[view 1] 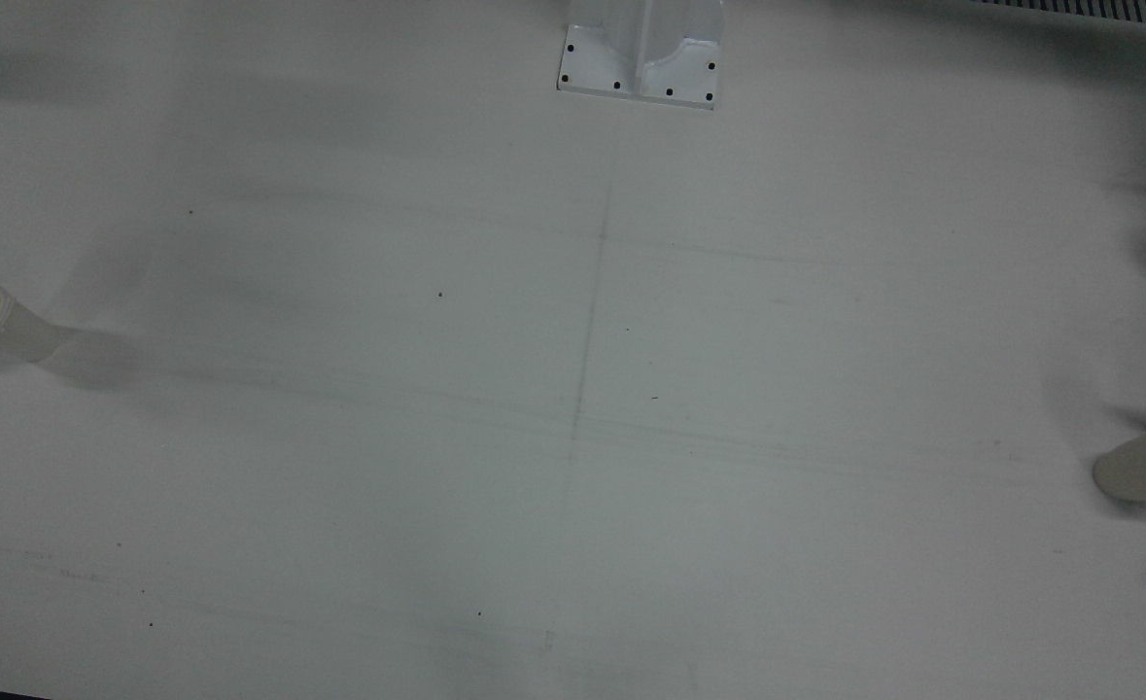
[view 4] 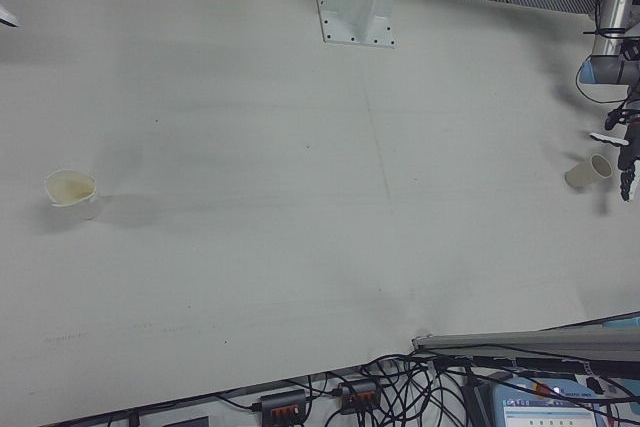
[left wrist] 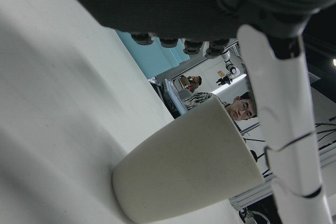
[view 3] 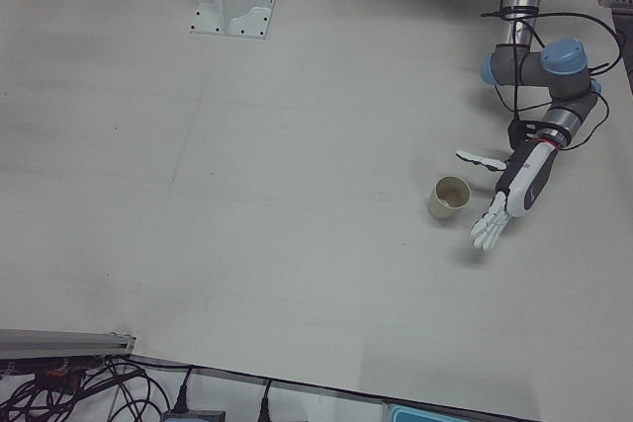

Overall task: Pour water
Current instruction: 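Close the left hand fingers around the white paper cup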

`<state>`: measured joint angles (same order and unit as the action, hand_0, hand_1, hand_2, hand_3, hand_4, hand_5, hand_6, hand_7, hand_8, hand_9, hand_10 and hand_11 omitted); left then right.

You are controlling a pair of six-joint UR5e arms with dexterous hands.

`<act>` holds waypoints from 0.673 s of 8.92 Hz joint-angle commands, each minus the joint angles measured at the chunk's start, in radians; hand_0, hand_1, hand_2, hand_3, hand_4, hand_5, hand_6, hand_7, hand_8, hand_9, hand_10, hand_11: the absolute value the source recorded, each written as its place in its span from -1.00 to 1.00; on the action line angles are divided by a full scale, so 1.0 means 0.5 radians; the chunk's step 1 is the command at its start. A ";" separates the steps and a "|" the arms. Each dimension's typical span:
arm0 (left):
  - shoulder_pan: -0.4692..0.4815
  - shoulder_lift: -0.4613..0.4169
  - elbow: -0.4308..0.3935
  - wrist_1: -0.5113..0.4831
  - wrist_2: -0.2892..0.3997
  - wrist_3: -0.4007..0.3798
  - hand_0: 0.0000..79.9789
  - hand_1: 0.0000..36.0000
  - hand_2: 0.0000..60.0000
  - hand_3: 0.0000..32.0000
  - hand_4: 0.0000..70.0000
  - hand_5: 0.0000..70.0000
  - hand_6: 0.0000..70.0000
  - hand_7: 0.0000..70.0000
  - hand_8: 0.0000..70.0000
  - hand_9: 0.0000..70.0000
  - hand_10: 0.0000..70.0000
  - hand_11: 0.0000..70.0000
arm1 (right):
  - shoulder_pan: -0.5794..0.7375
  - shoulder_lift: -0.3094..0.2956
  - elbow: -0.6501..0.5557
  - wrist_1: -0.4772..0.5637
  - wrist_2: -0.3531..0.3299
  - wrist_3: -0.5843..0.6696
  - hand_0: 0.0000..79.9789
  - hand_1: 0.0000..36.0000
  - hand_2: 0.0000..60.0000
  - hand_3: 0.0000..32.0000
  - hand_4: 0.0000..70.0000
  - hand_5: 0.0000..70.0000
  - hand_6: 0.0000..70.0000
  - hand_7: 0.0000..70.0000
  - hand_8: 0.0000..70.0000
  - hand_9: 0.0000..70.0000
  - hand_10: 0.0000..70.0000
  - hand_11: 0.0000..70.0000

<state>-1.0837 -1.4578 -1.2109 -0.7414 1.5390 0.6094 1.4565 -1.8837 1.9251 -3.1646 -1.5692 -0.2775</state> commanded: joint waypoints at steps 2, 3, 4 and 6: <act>0.023 -0.039 -0.002 0.032 -0.010 0.042 0.33 0.06 -0.86 -1.00 -0.93 -0.69 -1.00 -0.83 -1.00 -1.00 -1.00 -0.99 | -0.001 0.000 0.000 0.003 0.003 0.003 0.16 -0.31 -0.32 -1.00 -0.09 -0.16 -0.53 -0.33 -0.84 -0.71 -0.85 -0.76; 0.050 -0.054 -0.002 0.044 -0.010 0.045 0.33 0.06 -0.86 -1.00 -0.92 -0.65 -0.99 -0.82 -1.00 -1.00 -1.00 -0.99 | -0.001 -0.003 0.000 0.003 0.003 0.003 0.16 -0.31 -0.31 -1.00 -0.10 -0.16 -0.53 -0.34 -0.84 -0.71 -0.85 -0.76; 0.114 -0.079 -0.002 0.071 -0.013 0.045 0.34 0.07 -0.86 -1.00 -0.91 -0.66 -0.99 -0.83 -1.00 -1.00 -1.00 -0.99 | -0.001 0.000 0.000 0.006 0.000 0.003 0.16 -0.31 -0.31 -1.00 -0.10 -0.16 -0.53 -0.34 -0.84 -0.71 -0.85 -0.76; 0.188 -0.091 -0.002 0.081 -0.114 0.045 0.34 0.05 -0.88 -1.00 -0.91 -0.64 -0.99 -0.82 -1.00 -1.00 -1.00 -0.99 | -0.001 -0.003 0.000 0.006 0.000 0.003 0.16 -0.31 -0.32 -1.00 -0.14 -0.17 -0.55 -0.36 -0.85 -0.72 -0.86 -0.77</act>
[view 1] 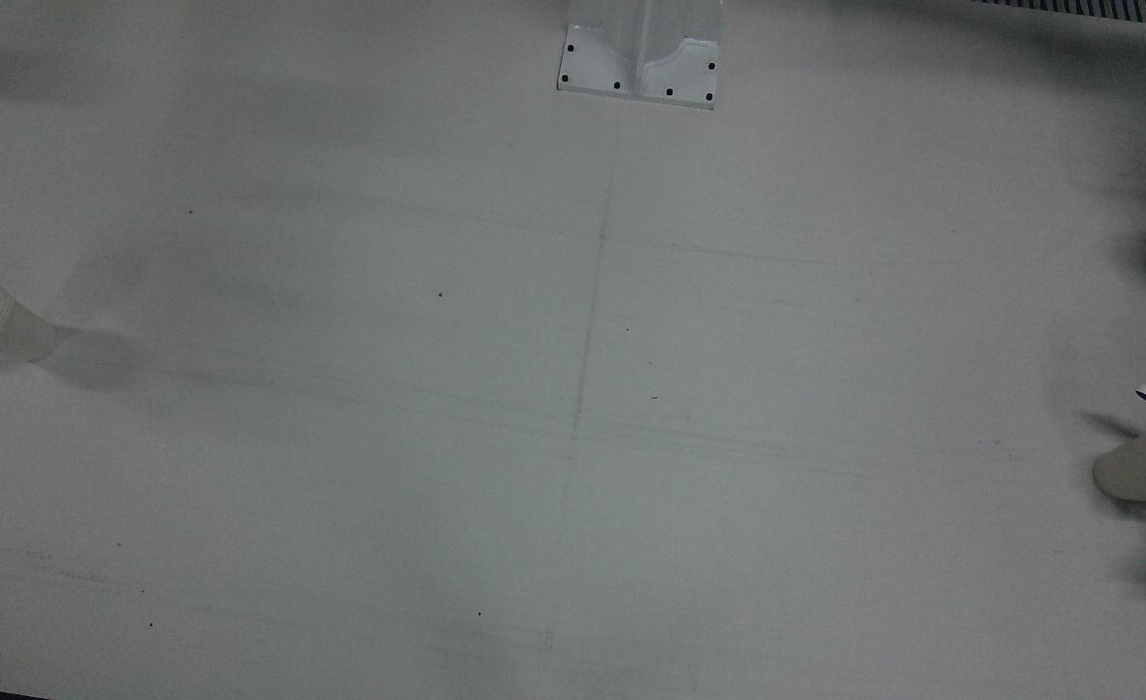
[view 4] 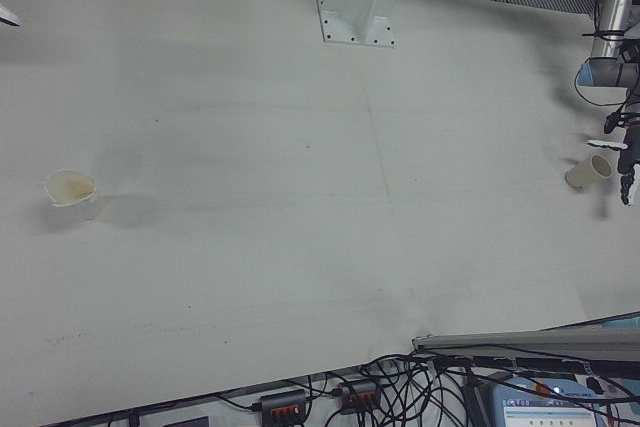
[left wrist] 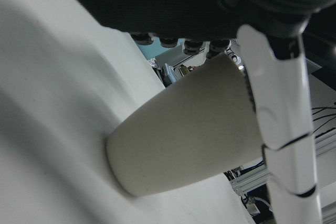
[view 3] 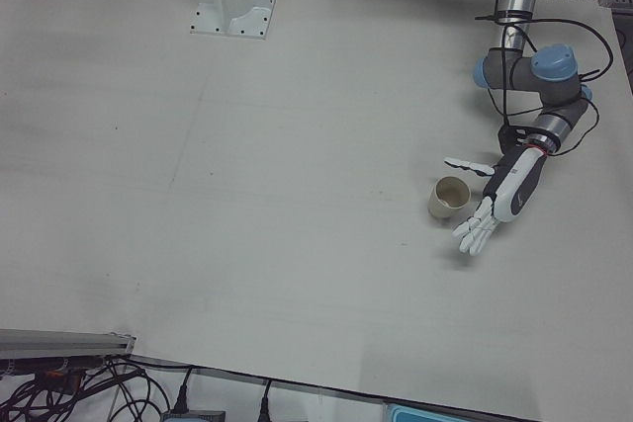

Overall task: Pour water
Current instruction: 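Close the left hand fingers around the white paper cup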

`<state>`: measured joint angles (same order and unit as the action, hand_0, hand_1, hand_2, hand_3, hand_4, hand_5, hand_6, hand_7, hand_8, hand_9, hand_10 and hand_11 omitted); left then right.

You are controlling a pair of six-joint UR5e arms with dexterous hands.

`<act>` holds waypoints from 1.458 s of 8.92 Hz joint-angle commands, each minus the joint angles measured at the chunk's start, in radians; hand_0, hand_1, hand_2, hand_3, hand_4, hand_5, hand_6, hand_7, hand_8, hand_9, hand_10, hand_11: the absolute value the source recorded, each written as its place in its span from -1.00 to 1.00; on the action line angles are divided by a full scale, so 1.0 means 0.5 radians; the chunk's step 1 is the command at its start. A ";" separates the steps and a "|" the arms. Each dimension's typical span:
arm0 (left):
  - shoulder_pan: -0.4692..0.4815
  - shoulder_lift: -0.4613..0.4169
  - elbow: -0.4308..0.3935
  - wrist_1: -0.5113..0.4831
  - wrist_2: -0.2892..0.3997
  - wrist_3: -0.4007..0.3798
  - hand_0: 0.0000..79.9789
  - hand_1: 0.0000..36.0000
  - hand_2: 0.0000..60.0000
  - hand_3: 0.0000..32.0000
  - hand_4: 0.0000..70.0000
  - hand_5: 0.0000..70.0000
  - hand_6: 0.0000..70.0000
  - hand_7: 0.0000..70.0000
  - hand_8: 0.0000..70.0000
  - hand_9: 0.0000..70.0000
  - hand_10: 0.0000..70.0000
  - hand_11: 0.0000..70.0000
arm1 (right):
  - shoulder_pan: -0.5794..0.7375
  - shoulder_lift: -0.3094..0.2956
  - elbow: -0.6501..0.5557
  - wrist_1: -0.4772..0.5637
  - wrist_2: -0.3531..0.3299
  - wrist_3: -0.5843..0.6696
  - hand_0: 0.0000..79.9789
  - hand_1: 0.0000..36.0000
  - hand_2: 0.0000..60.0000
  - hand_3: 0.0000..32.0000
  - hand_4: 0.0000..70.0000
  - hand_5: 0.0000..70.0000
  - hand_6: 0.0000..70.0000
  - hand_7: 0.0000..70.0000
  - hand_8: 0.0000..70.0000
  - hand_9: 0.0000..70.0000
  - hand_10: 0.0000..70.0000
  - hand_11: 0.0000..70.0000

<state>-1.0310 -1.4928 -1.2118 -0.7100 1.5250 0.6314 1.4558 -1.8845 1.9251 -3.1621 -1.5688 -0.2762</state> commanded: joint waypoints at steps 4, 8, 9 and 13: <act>0.083 -0.045 -0.003 0.030 -0.166 -0.066 0.35 0.05 -0.87 -1.00 -0.79 -0.35 -0.96 -0.82 -1.00 -1.00 -1.00 -0.96 | 0.003 -0.005 -0.003 0.001 -0.001 0.003 0.15 -0.31 -0.34 -1.00 -0.20 -0.20 -0.59 -0.40 -0.85 -0.73 -0.86 -0.77; 0.083 -0.052 -0.009 0.058 -0.181 -0.121 0.40 0.04 -0.74 -1.00 0.03 1.00 -0.88 -0.67 -1.00 -0.97 -0.97 -0.91 | 0.003 -0.008 -0.003 0.001 -0.001 0.000 0.16 -0.30 -0.34 -1.00 -0.20 -0.19 -0.59 -0.42 -0.86 -0.74 -0.86 -0.77; 0.083 -0.052 -0.012 0.076 -0.181 -0.152 0.41 0.03 -0.74 -1.00 0.26 1.00 -0.86 -0.63 -1.00 -0.97 -0.97 -0.92 | 0.006 -0.011 0.000 0.001 0.002 0.003 0.16 -0.29 -0.34 -1.00 -0.20 -0.19 -0.60 -0.42 -0.87 -0.74 -0.86 -0.78; 0.080 -0.042 -0.135 0.238 -0.178 -0.366 0.64 1.00 1.00 -1.00 0.59 1.00 -0.84 -0.60 -1.00 -0.93 -0.92 -0.81 | 0.015 -0.014 0.003 0.044 -0.010 0.037 0.16 -0.26 -0.34 -1.00 -0.26 -0.21 -0.63 -0.45 -0.87 -0.75 -0.86 -0.77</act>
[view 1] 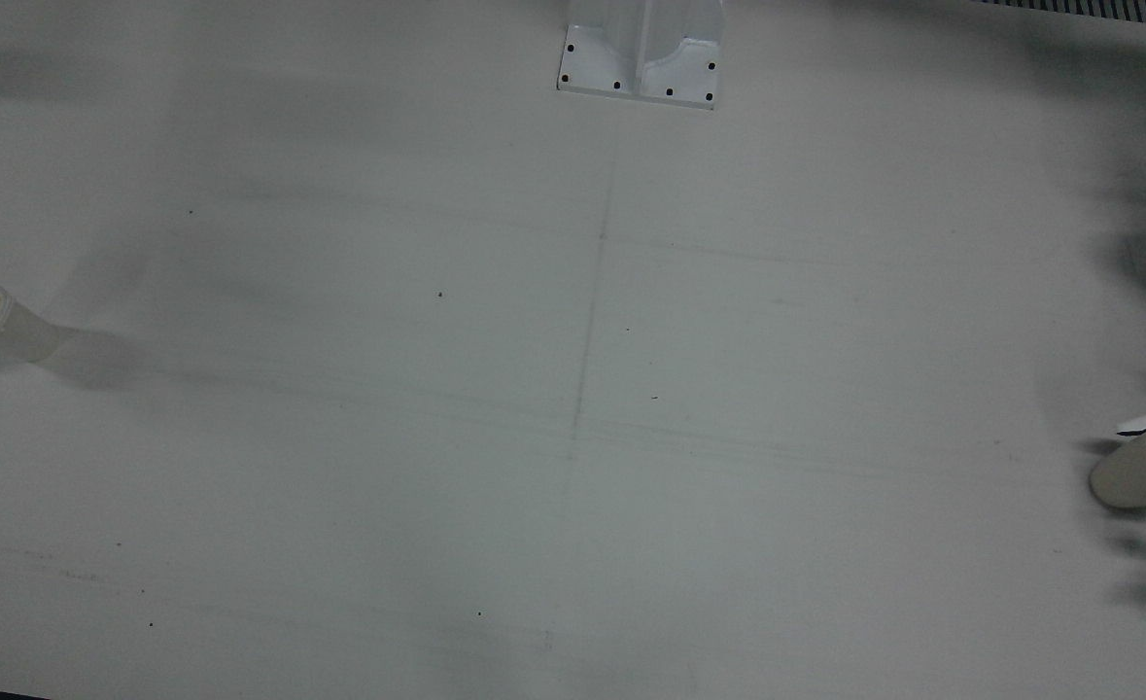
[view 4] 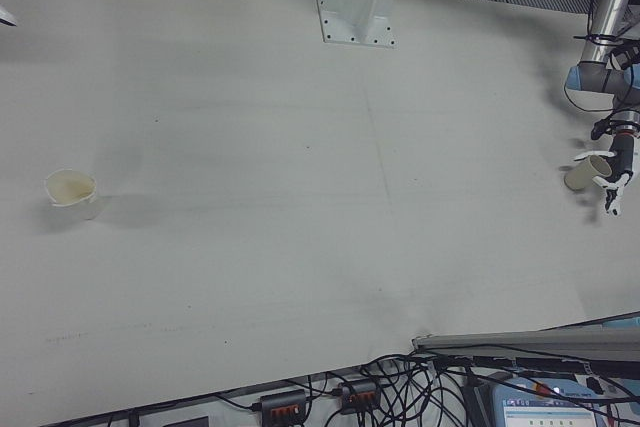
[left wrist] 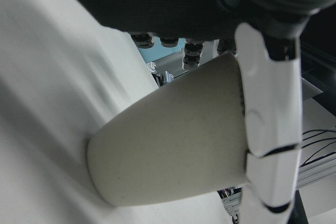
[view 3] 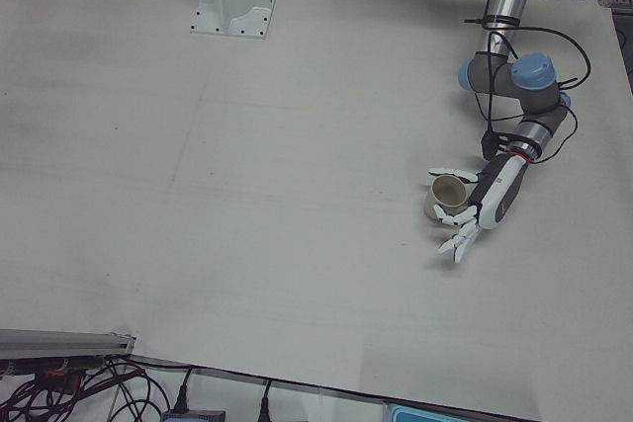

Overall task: Pour water
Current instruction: 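Reach the right hand to the other white paper cup and grasp it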

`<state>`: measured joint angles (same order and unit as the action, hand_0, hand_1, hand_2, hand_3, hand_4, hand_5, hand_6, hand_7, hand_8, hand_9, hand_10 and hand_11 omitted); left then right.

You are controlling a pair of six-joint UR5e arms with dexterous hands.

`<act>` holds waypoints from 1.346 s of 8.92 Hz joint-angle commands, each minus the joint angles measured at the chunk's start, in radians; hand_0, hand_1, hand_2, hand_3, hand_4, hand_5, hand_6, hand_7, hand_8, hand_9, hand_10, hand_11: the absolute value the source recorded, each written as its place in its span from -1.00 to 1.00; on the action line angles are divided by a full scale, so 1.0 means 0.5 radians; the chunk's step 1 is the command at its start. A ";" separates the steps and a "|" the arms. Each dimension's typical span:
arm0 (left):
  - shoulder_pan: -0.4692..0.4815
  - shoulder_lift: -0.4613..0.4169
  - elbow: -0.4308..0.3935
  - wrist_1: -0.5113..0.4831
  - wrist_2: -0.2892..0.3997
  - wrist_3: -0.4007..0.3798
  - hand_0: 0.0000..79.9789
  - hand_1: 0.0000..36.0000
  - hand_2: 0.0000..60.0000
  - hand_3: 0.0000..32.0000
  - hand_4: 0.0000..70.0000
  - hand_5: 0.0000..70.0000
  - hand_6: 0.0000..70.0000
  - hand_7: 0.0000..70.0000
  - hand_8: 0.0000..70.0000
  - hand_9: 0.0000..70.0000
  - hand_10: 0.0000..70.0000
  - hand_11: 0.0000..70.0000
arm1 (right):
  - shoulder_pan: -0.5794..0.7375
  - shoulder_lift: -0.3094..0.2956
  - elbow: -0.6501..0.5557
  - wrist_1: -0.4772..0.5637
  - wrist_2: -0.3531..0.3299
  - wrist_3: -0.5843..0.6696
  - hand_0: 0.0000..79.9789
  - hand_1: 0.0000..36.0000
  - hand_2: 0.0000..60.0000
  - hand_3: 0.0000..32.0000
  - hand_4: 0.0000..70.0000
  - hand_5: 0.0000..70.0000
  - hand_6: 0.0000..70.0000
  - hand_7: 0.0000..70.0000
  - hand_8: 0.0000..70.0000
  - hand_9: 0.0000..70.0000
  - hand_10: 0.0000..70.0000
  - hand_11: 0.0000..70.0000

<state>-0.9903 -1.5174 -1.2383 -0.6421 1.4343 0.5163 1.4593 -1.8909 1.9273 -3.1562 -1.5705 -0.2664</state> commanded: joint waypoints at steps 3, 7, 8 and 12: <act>-0.001 0.071 -0.388 0.393 0.012 -0.329 0.59 1.00 1.00 -1.00 0.62 1.00 -0.85 -0.61 -1.00 -0.94 -0.92 -0.81 | -0.047 0.118 -0.455 0.285 -0.022 -0.065 0.21 -0.06 -0.19 -1.00 -0.29 -0.25 -0.61 -0.51 -0.89 -0.79 -0.85 -0.75; 0.002 0.123 -0.619 0.618 0.006 -0.425 0.61 1.00 1.00 -1.00 0.59 1.00 -0.85 -0.61 -1.00 -0.94 -0.92 -0.81 | -0.184 0.357 -1.281 0.869 -0.028 -0.065 0.28 0.15 -0.07 -1.00 -0.17 -0.24 -0.59 -0.53 -0.91 -0.83 -0.84 -0.72; 0.002 0.126 -0.631 0.625 0.006 -0.428 0.64 1.00 1.00 -1.00 0.57 1.00 -0.85 -0.61 -1.00 -0.94 -0.92 -0.81 | -0.294 0.495 -1.496 0.924 -0.028 -0.102 0.26 0.13 -0.08 -1.00 -0.20 -0.26 -0.60 -0.55 -0.92 -0.85 -0.84 -0.72; 0.002 0.154 -0.625 0.594 0.003 -0.425 0.58 1.00 1.00 -1.00 0.48 1.00 -0.88 -0.64 -1.00 -0.95 -0.92 -0.82 | -0.529 0.576 -1.590 0.922 -0.022 -0.301 0.27 0.13 -0.43 -1.00 -0.87 -0.37 -0.81 -0.81 -0.98 -0.92 -1.00 -0.99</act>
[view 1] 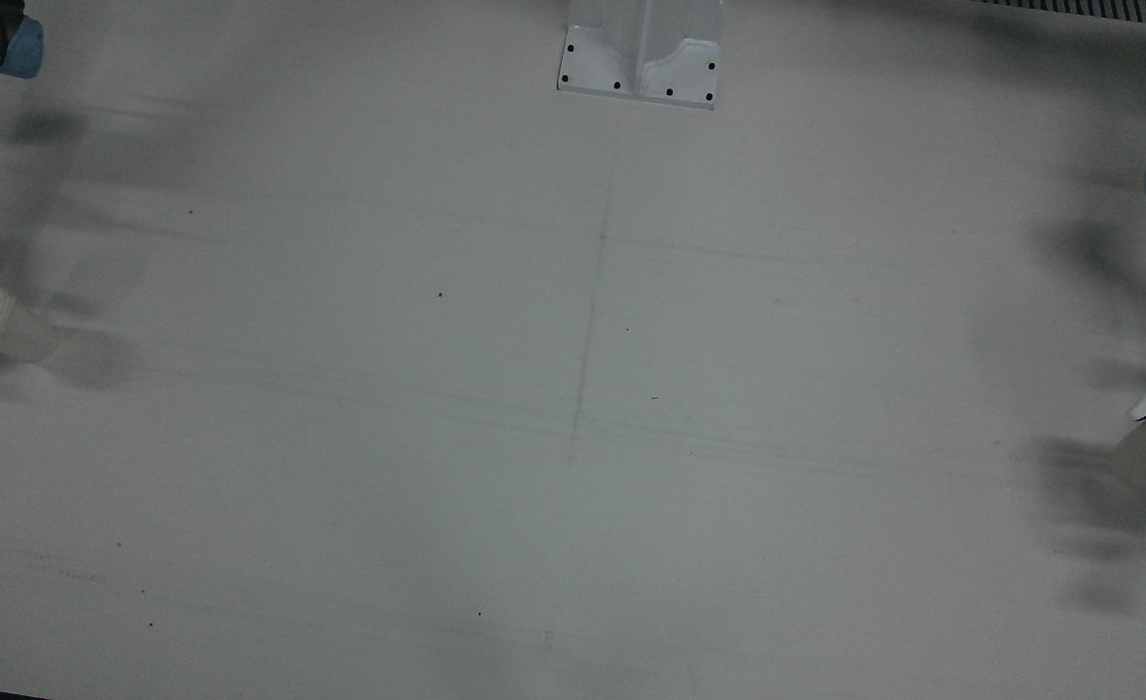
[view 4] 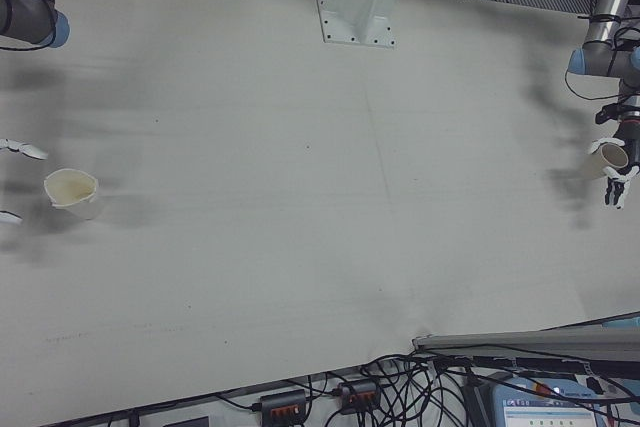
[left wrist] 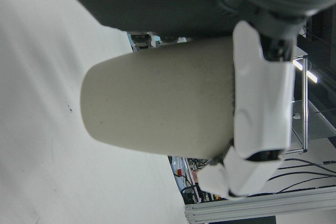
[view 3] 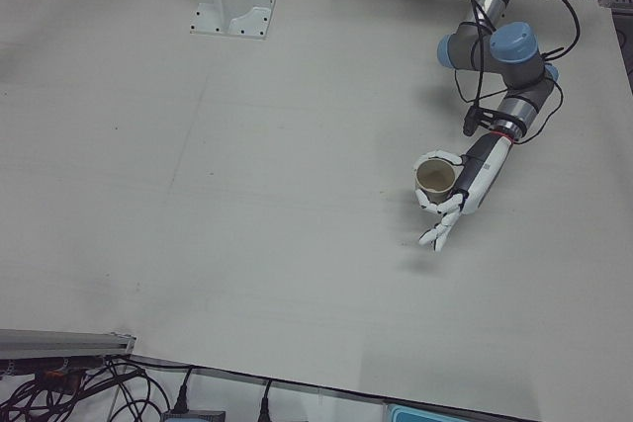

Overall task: Pour water
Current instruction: 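Reach the right hand to the other white paper cup and grasp it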

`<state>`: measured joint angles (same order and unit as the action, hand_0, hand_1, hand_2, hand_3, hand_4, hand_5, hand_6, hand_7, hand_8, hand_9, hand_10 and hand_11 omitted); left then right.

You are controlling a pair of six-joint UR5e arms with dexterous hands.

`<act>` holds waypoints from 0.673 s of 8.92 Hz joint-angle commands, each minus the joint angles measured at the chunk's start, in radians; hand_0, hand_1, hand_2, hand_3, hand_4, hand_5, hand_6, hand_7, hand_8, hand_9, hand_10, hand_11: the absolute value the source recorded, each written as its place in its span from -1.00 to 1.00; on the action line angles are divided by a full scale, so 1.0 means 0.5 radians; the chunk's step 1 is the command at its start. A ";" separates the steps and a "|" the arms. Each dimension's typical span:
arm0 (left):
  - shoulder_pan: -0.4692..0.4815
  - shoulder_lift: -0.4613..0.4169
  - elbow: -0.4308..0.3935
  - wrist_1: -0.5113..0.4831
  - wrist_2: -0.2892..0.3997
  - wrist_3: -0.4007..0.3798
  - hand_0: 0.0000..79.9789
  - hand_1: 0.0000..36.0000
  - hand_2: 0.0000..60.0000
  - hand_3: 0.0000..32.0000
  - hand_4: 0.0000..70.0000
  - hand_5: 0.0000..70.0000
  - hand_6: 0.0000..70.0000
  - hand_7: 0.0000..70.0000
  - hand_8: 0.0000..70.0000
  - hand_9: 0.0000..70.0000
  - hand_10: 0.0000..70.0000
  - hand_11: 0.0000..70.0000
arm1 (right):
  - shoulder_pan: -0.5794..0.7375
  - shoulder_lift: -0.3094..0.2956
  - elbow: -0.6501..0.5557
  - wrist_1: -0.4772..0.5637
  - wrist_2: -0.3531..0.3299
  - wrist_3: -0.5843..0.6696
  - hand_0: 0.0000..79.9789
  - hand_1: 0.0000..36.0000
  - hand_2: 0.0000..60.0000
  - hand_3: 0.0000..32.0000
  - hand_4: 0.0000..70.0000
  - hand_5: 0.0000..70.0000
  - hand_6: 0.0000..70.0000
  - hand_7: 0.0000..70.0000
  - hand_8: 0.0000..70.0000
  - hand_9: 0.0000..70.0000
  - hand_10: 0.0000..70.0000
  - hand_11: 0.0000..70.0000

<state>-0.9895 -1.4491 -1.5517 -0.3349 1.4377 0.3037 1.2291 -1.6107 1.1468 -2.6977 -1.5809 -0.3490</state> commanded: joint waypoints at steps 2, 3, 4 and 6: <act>-0.003 0.042 0.002 -0.060 -0.007 0.000 0.57 1.00 1.00 -1.00 0.47 1.00 -0.88 -0.65 -1.00 -0.95 -0.92 -0.81 | -0.071 -0.003 -0.020 0.002 -0.007 -0.164 0.27 0.12 -0.51 -1.00 -0.92 -0.32 -0.83 -0.79 -0.98 -0.92 -1.00 -1.00; 0.000 0.042 0.002 -0.072 -0.007 0.000 0.56 1.00 1.00 -1.00 0.46 1.00 -0.88 -0.65 -1.00 -0.95 -0.92 -0.81 | -0.071 -0.003 -0.011 -0.001 -0.004 -0.198 0.28 0.13 -0.50 -1.00 -0.95 -0.32 -0.84 -0.79 -0.98 -0.91 -1.00 -1.00; 0.000 0.042 0.002 -0.085 -0.010 0.000 0.57 1.00 1.00 -1.00 0.45 1.00 -0.88 -0.65 -1.00 -0.95 -0.92 -0.81 | -0.074 -0.003 -0.008 -0.001 0.005 -0.234 0.29 0.19 -0.44 -1.00 -0.91 -0.28 -0.82 -0.75 -0.97 -0.90 -1.00 -0.99; 0.000 0.042 0.002 -0.109 -0.010 0.003 0.57 1.00 1.00 -1.00 0.43 1.00 -0.88 -0.65 -1.00 -0.95 -0.91 -0.80 | -0.096 0.000 0.035 -0.016 0.014 -0.336 0.35 0.35 -0.28 -1.00 -0.83 -0.21 -0.77 -0.68 -0.95 -0.87 -1.00 -0.93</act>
<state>-0.9896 -1.4287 -1.5509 -0.3758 1.4334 0.3037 1.1922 -1.6118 1.1460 -2.6993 -1.5797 -0.4639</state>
